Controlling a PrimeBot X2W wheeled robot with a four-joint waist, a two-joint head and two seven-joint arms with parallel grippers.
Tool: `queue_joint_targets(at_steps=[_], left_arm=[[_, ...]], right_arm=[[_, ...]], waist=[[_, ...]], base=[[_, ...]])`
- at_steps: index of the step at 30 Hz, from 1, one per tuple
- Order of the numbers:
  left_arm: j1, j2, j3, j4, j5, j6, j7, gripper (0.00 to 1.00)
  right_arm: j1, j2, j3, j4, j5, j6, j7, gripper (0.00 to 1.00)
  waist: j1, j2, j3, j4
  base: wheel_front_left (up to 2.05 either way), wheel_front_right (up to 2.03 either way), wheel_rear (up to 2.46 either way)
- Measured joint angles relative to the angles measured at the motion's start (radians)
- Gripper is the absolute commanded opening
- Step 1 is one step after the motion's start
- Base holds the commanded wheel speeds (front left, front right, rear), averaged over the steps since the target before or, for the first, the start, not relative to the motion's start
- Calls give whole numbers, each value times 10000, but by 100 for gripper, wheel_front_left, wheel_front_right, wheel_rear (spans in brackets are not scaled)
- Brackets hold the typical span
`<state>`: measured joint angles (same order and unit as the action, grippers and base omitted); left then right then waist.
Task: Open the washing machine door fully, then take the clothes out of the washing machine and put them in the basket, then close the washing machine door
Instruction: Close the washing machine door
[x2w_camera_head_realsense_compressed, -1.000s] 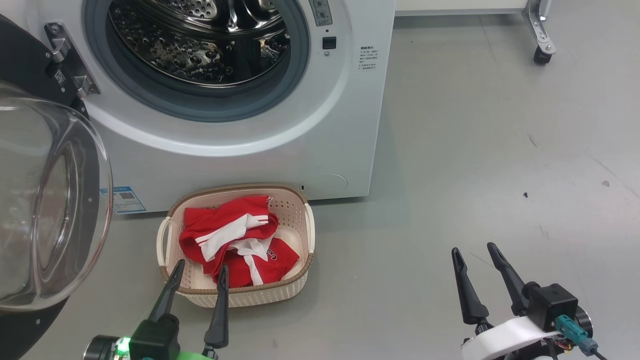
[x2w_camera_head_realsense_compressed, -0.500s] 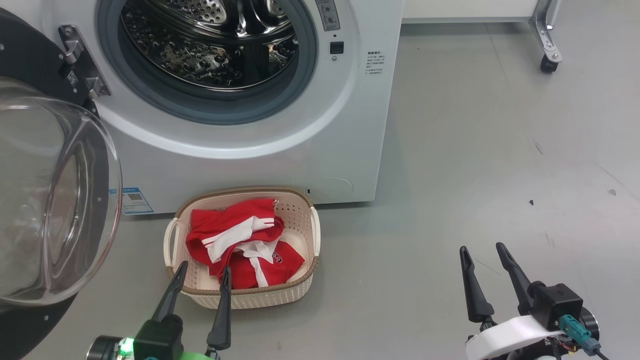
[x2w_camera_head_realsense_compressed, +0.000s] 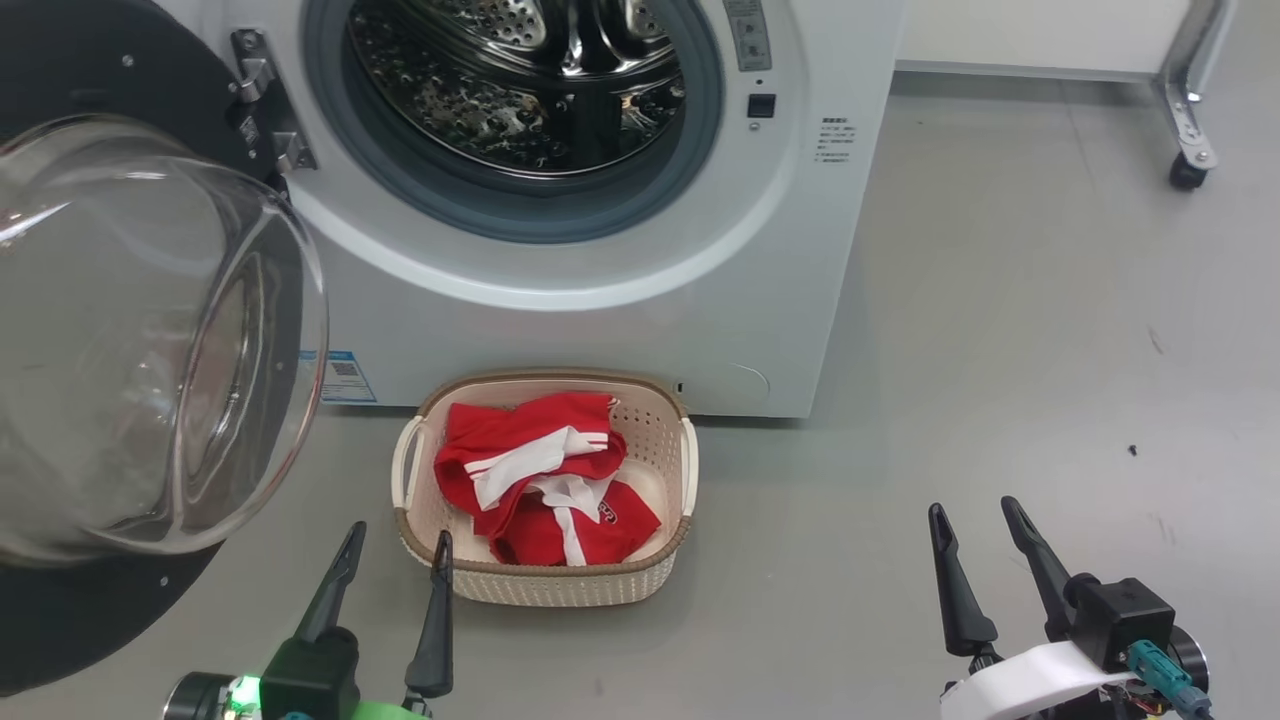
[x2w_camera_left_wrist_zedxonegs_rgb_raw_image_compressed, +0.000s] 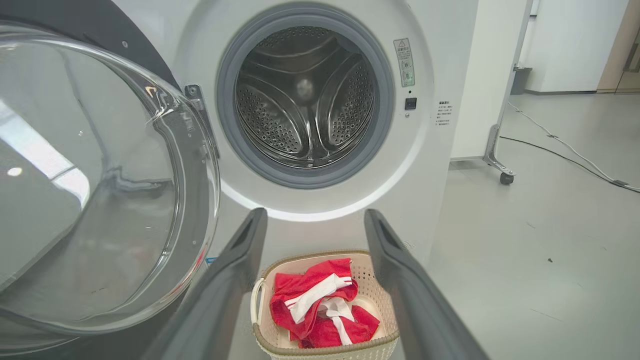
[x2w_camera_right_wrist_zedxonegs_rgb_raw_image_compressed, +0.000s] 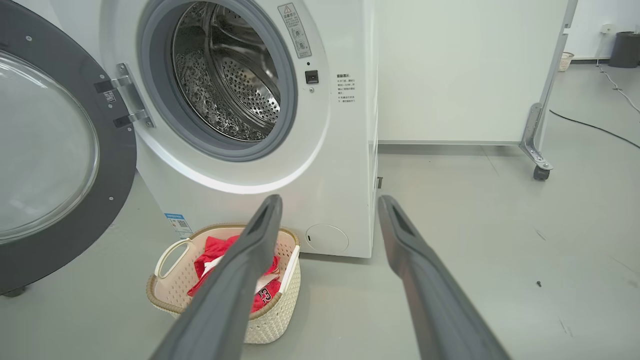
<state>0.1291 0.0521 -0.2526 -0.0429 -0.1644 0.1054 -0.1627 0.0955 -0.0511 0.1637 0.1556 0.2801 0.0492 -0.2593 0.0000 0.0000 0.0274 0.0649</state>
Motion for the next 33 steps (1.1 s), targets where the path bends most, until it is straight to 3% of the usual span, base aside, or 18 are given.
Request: queue_joint_targets(at_steps=[33], left_arm=[[469, -12, 978, -328, -337, 128, -278, 100]], right_arm=[[-73, -44, 771, -2, -268, 205, 136, 100]], waist=[[0, 0, 19, 4411]], base=[[0, 0, 0]])
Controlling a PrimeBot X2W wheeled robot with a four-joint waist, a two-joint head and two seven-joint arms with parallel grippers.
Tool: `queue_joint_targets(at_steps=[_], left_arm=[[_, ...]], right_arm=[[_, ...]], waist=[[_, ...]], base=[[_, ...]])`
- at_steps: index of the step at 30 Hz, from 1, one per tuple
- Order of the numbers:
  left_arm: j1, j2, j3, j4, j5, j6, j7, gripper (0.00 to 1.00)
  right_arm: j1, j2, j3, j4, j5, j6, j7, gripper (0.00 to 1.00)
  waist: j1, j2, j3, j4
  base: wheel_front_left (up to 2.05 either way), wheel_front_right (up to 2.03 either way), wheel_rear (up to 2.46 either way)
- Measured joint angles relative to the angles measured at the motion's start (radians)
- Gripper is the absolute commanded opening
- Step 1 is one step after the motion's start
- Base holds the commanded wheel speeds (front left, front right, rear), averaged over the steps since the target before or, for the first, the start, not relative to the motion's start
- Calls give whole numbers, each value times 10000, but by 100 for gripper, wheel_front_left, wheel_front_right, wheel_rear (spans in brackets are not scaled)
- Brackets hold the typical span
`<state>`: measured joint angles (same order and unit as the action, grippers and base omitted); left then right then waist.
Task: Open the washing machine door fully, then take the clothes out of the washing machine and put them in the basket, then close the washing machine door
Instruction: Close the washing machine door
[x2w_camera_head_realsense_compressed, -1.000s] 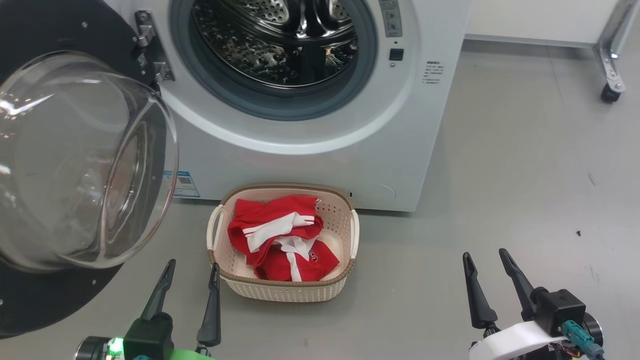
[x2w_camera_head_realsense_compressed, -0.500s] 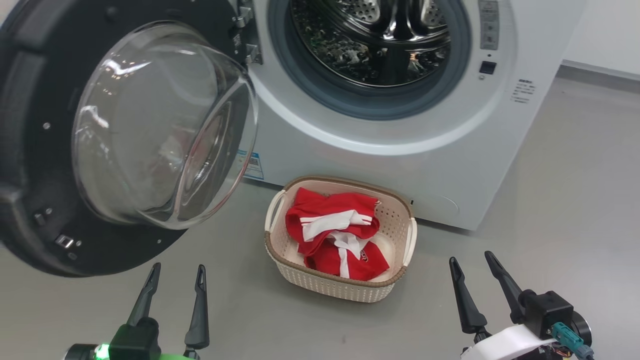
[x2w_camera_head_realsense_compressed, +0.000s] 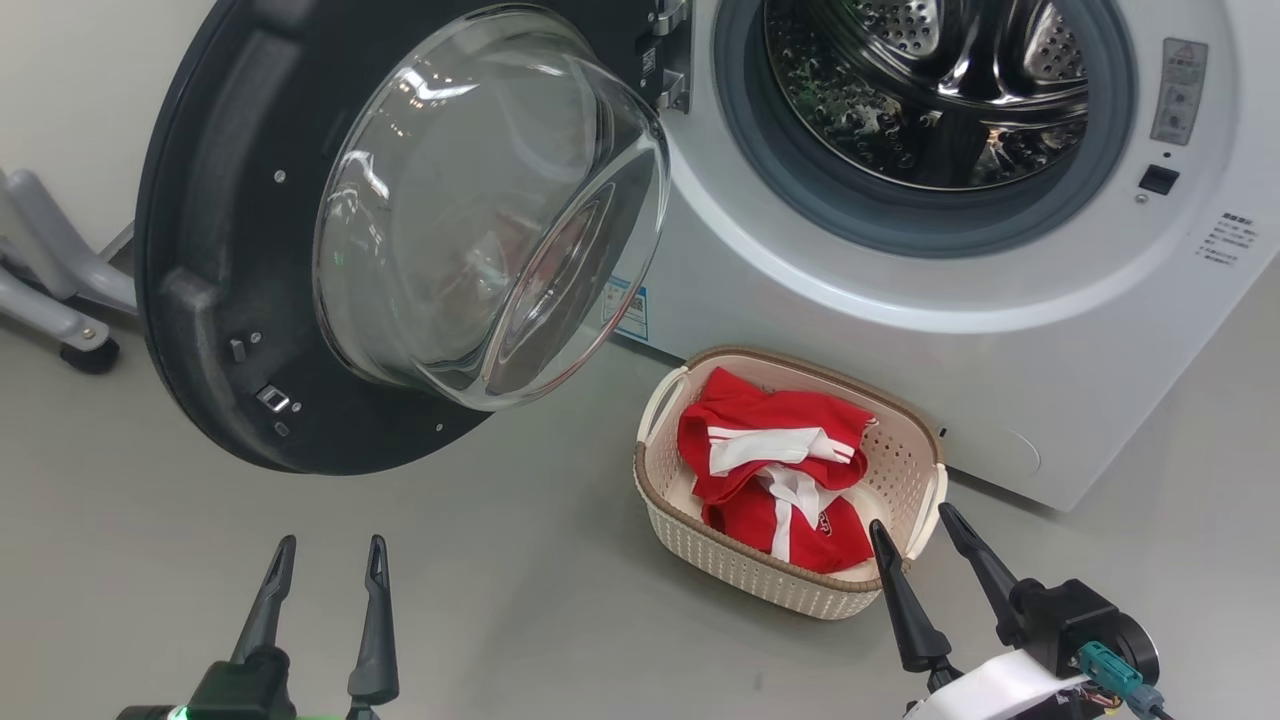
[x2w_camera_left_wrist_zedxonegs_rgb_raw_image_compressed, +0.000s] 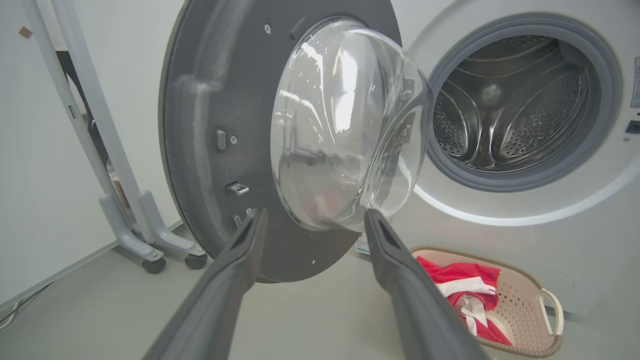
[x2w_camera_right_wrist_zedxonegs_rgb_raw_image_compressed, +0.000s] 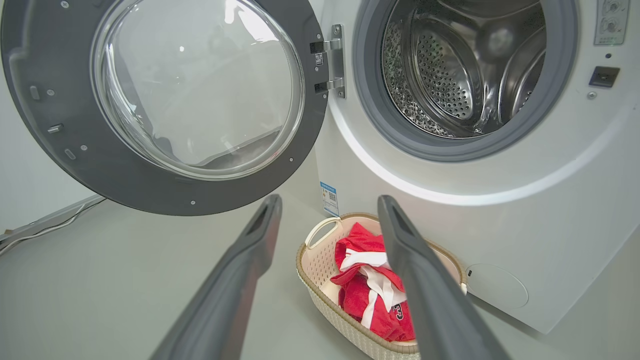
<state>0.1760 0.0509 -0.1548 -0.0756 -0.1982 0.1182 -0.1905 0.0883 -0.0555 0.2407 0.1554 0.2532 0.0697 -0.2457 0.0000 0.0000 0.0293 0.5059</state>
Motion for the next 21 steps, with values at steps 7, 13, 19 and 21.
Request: queue_joint_targets(at_steps=[7, 13, 19, 21], left_arm=[[54, -4, 46, 0, -52, 0, -59, 100], [97, -6, 42, -2, -128, 0, -63, 100], [101, -6, -17, 2, -146, 2, -88, 0], [102, -6, -29, 2, -151, 2, -88, 0]], right_arm=[[-101, -4, 42, 73, -6, 81, 42, 100], [-176, -8, 56, 136, -6, 82, 46, 100], [-185, -23, 56, 184, -6, 82, 73, 100], [-188, -23, 56, 188, -6, 82, 73, 100]], waist=[[0, 0, 129, 255], [0, 0, 139, 270], [0, 0, 126, 265], [0, 0, 119, 263]], base=[[0, 0, 0], [0, 0, 0], [0, 0, 0], [0, 0, 0]])
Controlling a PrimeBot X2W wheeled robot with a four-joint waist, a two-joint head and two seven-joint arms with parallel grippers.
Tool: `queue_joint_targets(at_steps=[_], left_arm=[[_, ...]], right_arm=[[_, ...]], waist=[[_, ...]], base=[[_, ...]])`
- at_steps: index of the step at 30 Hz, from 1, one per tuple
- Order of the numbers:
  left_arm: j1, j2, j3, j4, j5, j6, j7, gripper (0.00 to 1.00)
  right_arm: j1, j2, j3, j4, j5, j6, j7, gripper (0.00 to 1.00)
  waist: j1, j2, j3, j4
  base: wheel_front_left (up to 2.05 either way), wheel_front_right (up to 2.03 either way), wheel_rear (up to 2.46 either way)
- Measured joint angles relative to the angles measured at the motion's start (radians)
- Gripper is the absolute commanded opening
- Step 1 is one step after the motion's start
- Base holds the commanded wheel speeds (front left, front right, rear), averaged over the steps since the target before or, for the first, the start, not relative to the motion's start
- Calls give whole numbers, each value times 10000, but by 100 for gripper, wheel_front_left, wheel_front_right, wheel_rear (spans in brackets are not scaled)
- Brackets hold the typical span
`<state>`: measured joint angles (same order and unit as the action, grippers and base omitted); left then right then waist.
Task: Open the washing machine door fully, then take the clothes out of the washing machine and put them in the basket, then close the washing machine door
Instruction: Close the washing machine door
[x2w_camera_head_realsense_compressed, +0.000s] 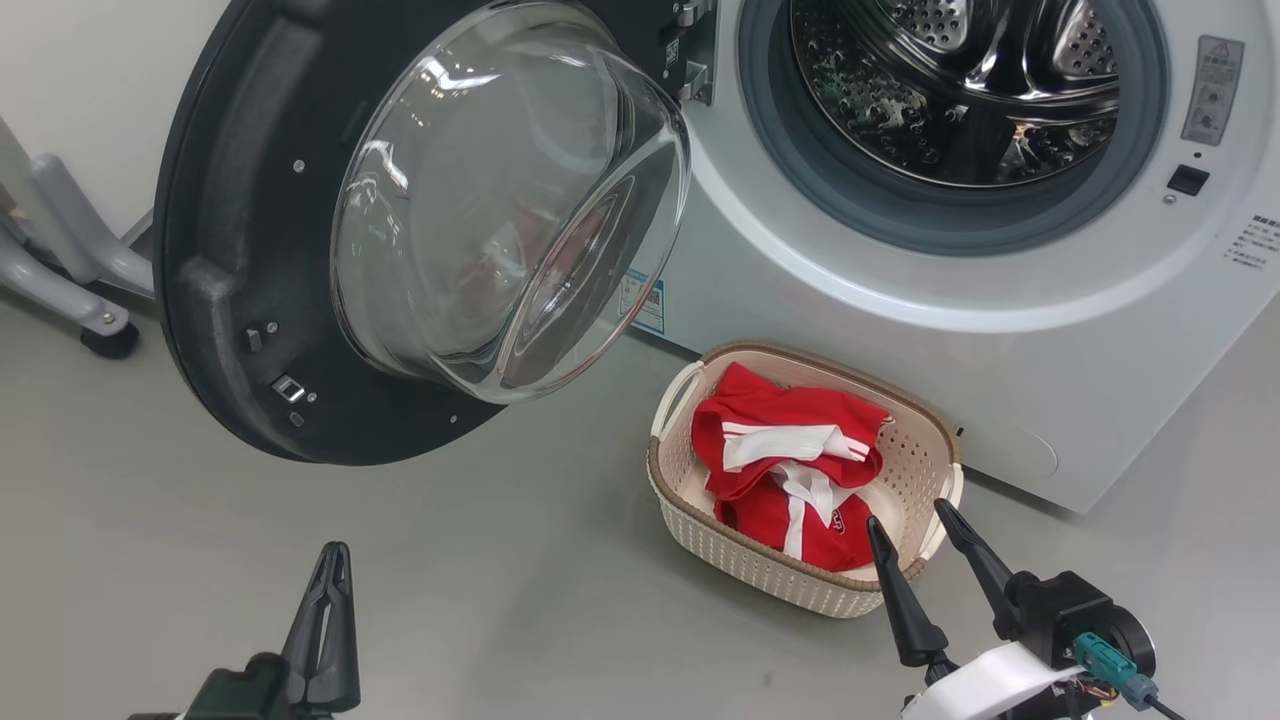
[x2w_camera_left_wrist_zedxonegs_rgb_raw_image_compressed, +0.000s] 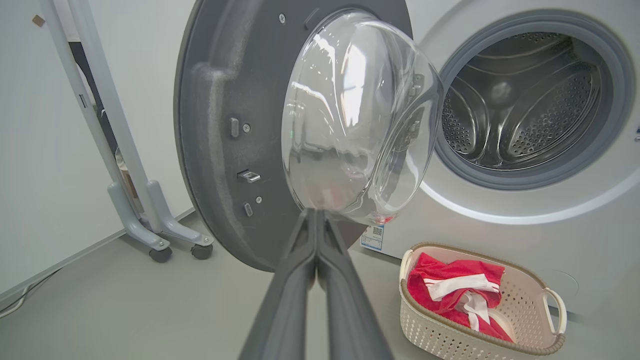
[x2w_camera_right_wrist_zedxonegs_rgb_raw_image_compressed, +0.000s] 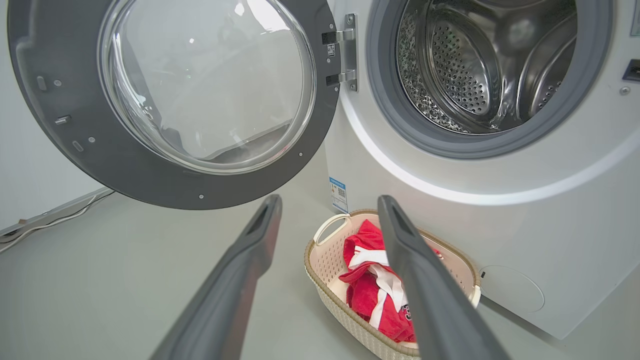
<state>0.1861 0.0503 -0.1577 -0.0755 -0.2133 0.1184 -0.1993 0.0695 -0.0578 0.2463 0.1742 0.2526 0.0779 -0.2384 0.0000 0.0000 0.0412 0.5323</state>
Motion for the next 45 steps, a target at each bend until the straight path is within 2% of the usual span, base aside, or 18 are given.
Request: queue_joint_targets(at_steps=[4, 8, 11, 14, 19, 22, 26, 29, 33, 36, 40, 45], left_arm=[[4, 0, -79, -2, -192, 0, 0, 0], [5, 0, -384, -253, -1649, -25, -2, 0], [3, -2, -640, -642, -3578, -374, -58, 0], [2, 2, -978, -1266, -6013, -782, -104, 0], [62, 0, -1375, -2462, -8443, -1246, -316, 0], [99, 0, -1229, -2847, -9862, -1476, -378, 0], [76, -6, -447, -3154, -11605, -1781, -412, 0], [-39, -10, 224, -3373, -12048, -1877, -485, 0], [-336, -6, 1411, -3463, -11750, -1883, -485, 0], [-611, 238, 2134, -3248, -11703, -1810, -495, 0], [-1165, 593, 2882, -3041, -12211, -1695, -474, 0], [-2109, 1400, 3754, -2201, -12978, -1396, -10, 0]], right_arm=[[-12, 2, 19, 25, 0, 2, 0, 100], [-15, 2, 31, 46, 0, 2, 0, 100], [-16, 0, 31, 61, 0, 2, 0, 100], [-18, -4, 31, 82, 0, 2, 0, 100], [-20, -21, 33, 96, 0, 2, 0, 100], [-21, -19, 36, 94, 0, 2, 0, 100], [-22, -21, 35, 90, 2, 2, 0, 100], [-22, -19, 33, 82, 2, -2, 0, 100], [-26, -21, 25, 33, 2, -10, 4, 100], [-47, -40, 19, 10, 2, -10, 15, 100], [-65, -54, 13, -8, 2, -10, 19, 100], [-128, -107, 15, -88, 0, -10, 58, 100]], waist=[[0, 0, -34, -8], [0, 0, -68, -20], [0, 0, -90, -27], [0, 0, -108, -33], [0, 0, -131, -35], [0, 0, -141, -37], [0, 0, -135, -38], [0, 0, -118, -36], [0, 0, -52, -24], [0, 0, 5, -12], [0, 0, 60, -9], [0, 0, 176, -24]], base=[[0, 0, 0], [0, 0, 0], [0, 0, 0], [0, 0, 0], [0, 0, 0], [0, 0, 0], [0, 0, 0], [0, 0, 0], [0, 0, 0], [0, 0, 0], [0, 0, 0], [0, 0, 0]])
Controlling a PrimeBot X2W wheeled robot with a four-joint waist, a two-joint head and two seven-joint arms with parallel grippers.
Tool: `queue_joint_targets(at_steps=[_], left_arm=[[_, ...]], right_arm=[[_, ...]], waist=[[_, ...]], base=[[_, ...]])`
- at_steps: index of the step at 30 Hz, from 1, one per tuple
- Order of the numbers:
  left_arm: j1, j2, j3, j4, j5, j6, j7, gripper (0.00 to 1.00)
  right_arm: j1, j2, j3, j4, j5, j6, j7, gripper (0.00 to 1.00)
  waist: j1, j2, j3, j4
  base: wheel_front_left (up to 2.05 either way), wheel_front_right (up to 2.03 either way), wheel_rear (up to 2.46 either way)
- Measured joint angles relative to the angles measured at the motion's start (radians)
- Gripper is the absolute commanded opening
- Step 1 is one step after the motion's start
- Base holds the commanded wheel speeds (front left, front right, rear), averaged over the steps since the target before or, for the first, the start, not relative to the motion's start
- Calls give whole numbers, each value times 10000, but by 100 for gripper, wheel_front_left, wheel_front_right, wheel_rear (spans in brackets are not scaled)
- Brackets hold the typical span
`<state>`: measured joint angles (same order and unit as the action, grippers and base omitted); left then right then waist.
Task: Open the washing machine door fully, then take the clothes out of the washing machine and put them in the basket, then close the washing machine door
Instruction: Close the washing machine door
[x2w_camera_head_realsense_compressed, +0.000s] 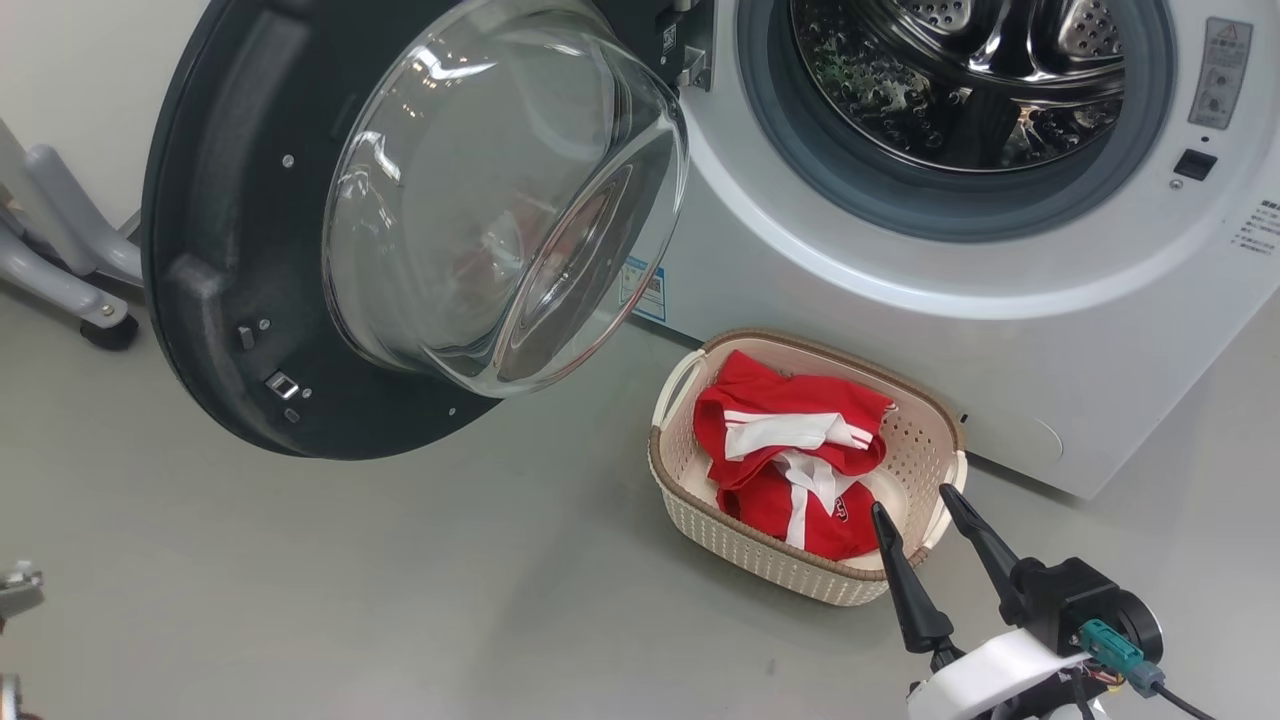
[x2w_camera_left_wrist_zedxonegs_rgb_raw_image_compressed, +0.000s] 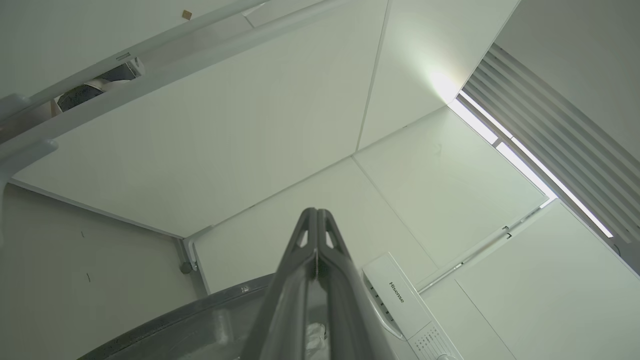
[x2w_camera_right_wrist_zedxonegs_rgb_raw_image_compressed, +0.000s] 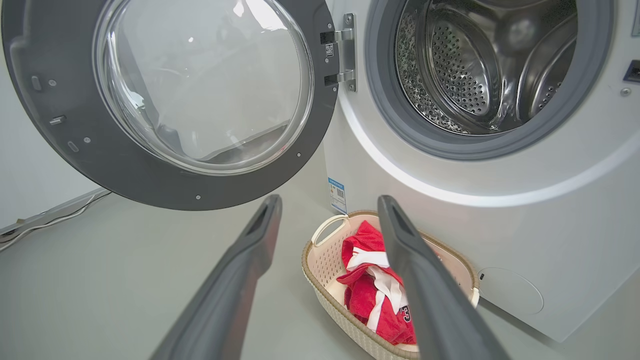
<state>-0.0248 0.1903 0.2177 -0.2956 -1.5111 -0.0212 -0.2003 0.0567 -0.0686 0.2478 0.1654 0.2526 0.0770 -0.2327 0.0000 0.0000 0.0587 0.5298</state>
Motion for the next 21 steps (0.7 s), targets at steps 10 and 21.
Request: queue_joint_targets(at_steps=[10, 21], left_arm=[[-1595, 1310, 111, 3097, -1499, 1060, 1797, 0], [-2344, 1766, 255, 4888, -2094, 1244, 2732, 0]], right_arm=[[-79, -115, -98, -94, 0, -79, 77, 100], [-154, -117, 132, -259, -12, -63, 267, 100]], waist=[[0, 0, 136, -142], [0, 0, 334, -875]], base=[[0, 0, 0], [0, 0, 0]])
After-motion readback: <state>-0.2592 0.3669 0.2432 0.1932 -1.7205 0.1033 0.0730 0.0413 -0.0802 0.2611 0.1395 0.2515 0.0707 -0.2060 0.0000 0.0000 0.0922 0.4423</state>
